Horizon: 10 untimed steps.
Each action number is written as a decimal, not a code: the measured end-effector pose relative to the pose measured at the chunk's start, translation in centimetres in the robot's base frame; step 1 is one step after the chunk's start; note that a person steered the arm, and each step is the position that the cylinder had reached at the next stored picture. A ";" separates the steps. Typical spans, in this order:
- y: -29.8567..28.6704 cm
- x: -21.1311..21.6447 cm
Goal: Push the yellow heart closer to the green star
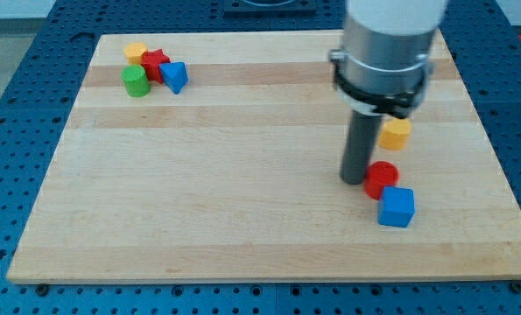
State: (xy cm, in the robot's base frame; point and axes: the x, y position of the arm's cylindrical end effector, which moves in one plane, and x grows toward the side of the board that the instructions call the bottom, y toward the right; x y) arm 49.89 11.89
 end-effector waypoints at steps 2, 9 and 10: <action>4.3 -0.7; 4.5 -16.5; 4.2 -15.9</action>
State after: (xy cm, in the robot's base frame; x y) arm 33.96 16.11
